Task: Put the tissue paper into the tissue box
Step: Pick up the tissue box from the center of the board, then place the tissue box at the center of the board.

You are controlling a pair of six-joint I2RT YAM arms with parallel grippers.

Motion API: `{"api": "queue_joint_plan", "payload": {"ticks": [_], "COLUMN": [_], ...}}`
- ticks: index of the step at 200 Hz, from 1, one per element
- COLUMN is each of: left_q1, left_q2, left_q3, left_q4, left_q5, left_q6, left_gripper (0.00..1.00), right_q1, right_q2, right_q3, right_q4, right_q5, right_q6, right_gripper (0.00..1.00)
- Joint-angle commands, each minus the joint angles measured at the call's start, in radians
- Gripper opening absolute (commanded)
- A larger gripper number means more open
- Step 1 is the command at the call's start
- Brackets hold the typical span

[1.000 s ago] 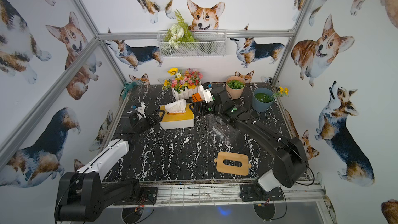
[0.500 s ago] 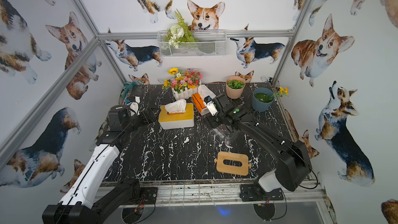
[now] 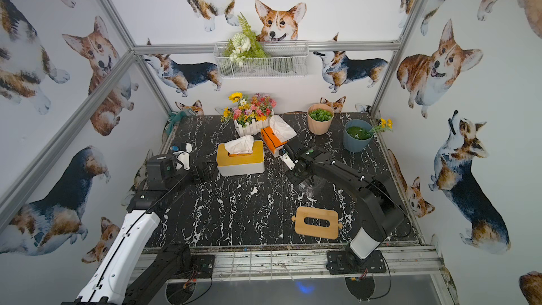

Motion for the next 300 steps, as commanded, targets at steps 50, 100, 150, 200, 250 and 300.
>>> {"api": "queue_joint_plan", "payload": {"ticks": [50,100,150,200,250,300], "left_q1": [0.001,0.001,-0.001,0.000,-0.001,0.001], "left_q2": [-0.172,-0.286,-0.299,-0.276,-0.243,-0.205], "left_q3": [-0.153,-0.221,-0.235,-0.234,-0.229,-0.225], "left_q4": [0.081,0.124,0.134,0.123,0.109,0.112], "left_q5": [-0.070,-0.092,-0.090,-0.124,-0.142,-0.138], "left_q6": [-0.044,-0.067,-0.077,-0.080,-0.075,-0.069], "left_gripper": [1.00,1.00,1.00,1.00,1.00,1.00], "right_q1": [0.006,0.170,0.421,0.552,0.556,0.554], "right_q2": [-0.011,-0.105,-0.109,0.019,0.115,0.154], "right_q3": [0.064,0.134,0.201,0.248,0.249,0.202], "right_q4": [-0.042,-0.025,-0.031,-0.043,-0.027,0.027], "right_q5": [0.004,-0.001,-0.083,-0.095,-0.082,-0.029], "right_q6": [-0.005,-0.103,-0.259,-0.349,-0.411,-0.485], "right_gripper": [0.00,0.00,0.00,0.00,0.00,0.00]}}
